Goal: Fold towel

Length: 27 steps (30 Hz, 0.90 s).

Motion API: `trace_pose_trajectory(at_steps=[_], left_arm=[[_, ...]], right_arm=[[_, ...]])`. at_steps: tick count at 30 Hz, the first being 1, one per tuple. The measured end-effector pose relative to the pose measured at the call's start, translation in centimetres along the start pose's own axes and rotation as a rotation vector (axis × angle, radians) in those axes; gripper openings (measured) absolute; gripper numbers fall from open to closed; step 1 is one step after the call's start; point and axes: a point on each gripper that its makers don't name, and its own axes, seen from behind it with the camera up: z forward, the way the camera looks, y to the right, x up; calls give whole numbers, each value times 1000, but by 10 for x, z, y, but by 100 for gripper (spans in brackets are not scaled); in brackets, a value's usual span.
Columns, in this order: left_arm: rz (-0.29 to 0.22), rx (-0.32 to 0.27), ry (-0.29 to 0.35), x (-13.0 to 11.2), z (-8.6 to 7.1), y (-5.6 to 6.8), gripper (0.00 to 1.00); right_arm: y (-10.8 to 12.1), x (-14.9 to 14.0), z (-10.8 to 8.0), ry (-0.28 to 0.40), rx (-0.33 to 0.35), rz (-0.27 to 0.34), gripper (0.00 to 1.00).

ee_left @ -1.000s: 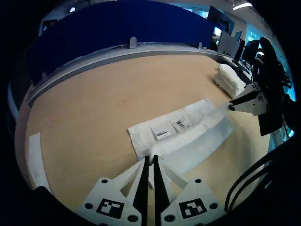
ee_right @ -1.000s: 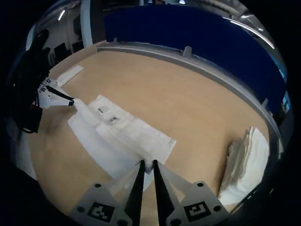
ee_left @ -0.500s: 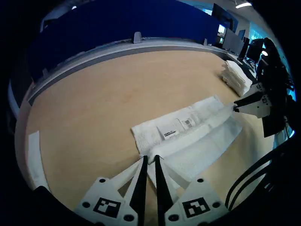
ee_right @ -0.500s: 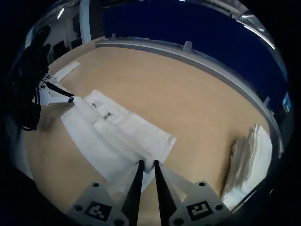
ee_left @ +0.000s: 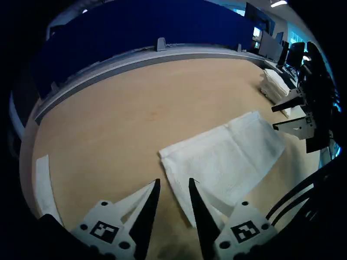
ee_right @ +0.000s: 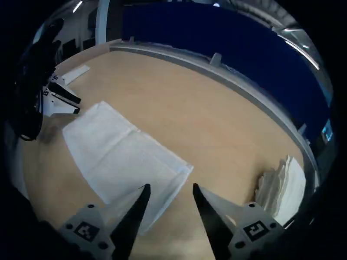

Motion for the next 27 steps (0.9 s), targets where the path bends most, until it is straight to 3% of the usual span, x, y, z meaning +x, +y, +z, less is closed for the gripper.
trace_pose_trajectory(at_steps=[4, 6, 17, 27], left_arm=[[2, 4, 4, 2, -1, -2, 90], [6, 5, 9, 3, -3, -3, 96], [8, 16, 18, 0, -12, -6, 96], [1, 34, 20, -13, -32, -8, 96]], right_arm=[[2, -1, -2, 7, -11, 7, 94], [3, -3, -4, 10, -15, 11, 96], [5, -8, -18, 16, -17, 35, 98], [-3, -21, -38, 20, -14, 46, 98]])
